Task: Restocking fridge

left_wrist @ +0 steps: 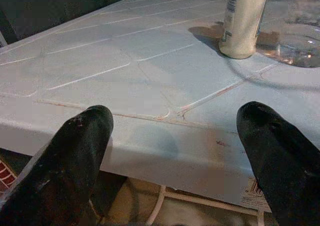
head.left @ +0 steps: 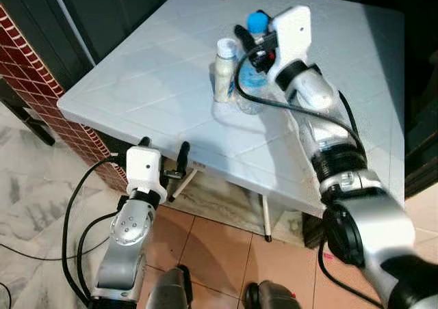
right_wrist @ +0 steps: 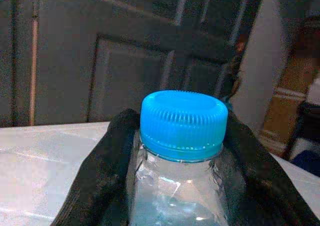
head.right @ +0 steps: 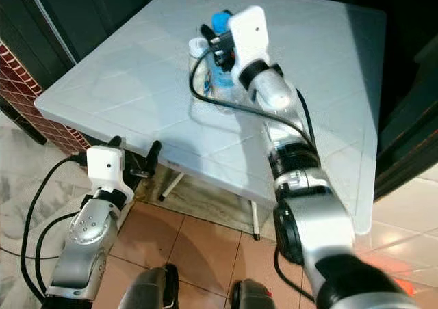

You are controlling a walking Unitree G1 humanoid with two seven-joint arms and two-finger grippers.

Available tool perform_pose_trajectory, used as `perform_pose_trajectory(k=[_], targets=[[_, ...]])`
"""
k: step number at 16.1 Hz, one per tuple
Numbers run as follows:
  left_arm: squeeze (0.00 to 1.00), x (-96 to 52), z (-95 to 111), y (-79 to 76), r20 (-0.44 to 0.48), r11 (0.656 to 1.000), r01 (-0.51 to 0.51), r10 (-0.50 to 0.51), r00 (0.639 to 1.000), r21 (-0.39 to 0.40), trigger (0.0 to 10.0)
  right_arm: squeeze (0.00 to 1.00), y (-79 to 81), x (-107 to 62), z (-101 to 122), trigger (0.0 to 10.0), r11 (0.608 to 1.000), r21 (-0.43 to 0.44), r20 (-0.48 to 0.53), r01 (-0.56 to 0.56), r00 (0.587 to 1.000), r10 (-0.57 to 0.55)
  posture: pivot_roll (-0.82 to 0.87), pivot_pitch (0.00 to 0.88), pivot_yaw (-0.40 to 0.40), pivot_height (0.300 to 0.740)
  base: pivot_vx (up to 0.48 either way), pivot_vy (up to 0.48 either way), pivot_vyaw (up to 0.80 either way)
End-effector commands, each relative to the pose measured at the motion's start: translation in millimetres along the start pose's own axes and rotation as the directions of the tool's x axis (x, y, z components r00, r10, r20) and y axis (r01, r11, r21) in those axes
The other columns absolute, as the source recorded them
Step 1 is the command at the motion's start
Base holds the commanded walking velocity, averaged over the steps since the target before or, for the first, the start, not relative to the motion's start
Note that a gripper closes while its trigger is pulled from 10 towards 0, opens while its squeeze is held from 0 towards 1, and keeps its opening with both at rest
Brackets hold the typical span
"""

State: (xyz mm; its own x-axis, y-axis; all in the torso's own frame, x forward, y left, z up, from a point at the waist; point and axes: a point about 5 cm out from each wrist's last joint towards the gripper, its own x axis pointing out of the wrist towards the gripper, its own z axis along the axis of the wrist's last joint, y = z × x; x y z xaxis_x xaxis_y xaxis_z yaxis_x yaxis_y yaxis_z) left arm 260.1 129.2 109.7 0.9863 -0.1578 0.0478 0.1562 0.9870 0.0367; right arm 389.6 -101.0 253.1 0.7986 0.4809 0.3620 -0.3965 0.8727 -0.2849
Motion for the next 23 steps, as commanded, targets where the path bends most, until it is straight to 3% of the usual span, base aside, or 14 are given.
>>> perform_pose_trajectory(k=[1, 2, 4, 6, 7, 9, 10, 11, 18, 23], targets=[[0.00, -0.5, -2, 0.5, -0.004, 1.000, -0.009, 0.009, 1.000, 0.010, 10.0, 0.00, -3.1, -1.1, 12, 0.0, 0.999, -0.018, 0.069, 0.030, 0.997, -0.029, 0.09, 0.089, 0.026, 0.740, 0.000, 0.000, 0.00], [0.00, 1.3, -4, -1.6, -0.009, 1.000, -0.012, 0.012, 1.000, -0.018, 10.0, 0.00, 1.9, -11.9, 13, 0.0, 0.998, -0.005, 0.109, 0.056, 0.993, -0.055, 0.08, 0.075, 0.036, 0.740, 0.000, 0.000, 0.00], [0.00, 4.9, -10, -7.6, -0.055, 1.000, -0.028, 0.028, 0.998, -0.001, 10.0, 0.00, 10.6, -26.9, 16, 0.0, 0.996, 0.013, 0.134, 0.093, 0.987, -0.094, 0.06, 0.054, 0.044, 0.740, 0.000, 0.000, 0.00], [0.00, 5.9, -12, -8.3, -0.059, 1.000, -0.032, 0.032, 0.998, 0.000, 10.0, 0.00, 12.6, -37.7, 13, 0.0, 0.991, 0.024, 0.119, 0.131, 0.984, -0.133, 0.06, 0.047, 0.043, 0.740, 0.000, 0.000, 0.00], [0.00, 9.0, -11, -8.7, -0.051, 1.000, -0.024, 0.023, 0.998, -0.013, 10.0, 0.00, 18.1, -54.8, 6, 0.0, 0.986, 0.017, 0.089, 0.165, 0.982, -0.165, 0.04, 0.040, 0.042, 0.740, 0.000, 0.000, 0.00], [0.00, 12.8, -10, -8.7, -0.041, 0.999, -0.028, 0.027, 0.999, -0.023, 10.0, 0.00, 22.5, -67.8, 1, 0.0, 0.982, 0.011, 0.056, 0.188, 0.981, -0.188, 0.03, 0.034, 0.042, 0.740, 0.000, 0.000, 0.00], [0.00, 14.7, -10, -10.8, -0.040, 0.999, -0.024, 0.023, 0.999, -0.031, 10.0, 0.00, 26.0, -74.1, 3, 4.1, 0.981, 0.007, 0.040, 0.196, 0.980, -0.196, 0.02, 0.033, 0.042, 0.740, 0.000, 0.000, 0.00], [0.00, 14.8, -10, -12.8, -0.039, 0.999, -0.018, 0.016, 0.999, -0.035, 10.0, 0.00, 25.9, -75.1, 3, 10.0, 0.980, 0.008, 0.036, 0.197, 0.980, -0.198, 0.02, 0.033, 0.041, 0.740, 0.000, 0.000, 0.00], [0.00, 9.4, -15, -18.7, -0.056, 0.998, -0.020, 0.016, 0.998, -0.066, 10.0, 0.00, 24.1, -76.3, 5, 10.0, 0.974, 0.039, -0.023, 0.221, 0.975, -0.220, 0.02, 0.070, 0.022, 0.740, 0.000, 0.000, 0.00], [0.00, 5.4, -20, -19.6, -0.085, 0.997, -0.023, 0.017, 0.996, -0.076, 10.0, 0.00, 30.8, -82.2, -1, 10.0, 0.973, 0.054, -0.066, 0.224, 0.973, -0.221, 0.02, 0.070, 0.022, 0.740, 0.000, 0.406, 0.00]])
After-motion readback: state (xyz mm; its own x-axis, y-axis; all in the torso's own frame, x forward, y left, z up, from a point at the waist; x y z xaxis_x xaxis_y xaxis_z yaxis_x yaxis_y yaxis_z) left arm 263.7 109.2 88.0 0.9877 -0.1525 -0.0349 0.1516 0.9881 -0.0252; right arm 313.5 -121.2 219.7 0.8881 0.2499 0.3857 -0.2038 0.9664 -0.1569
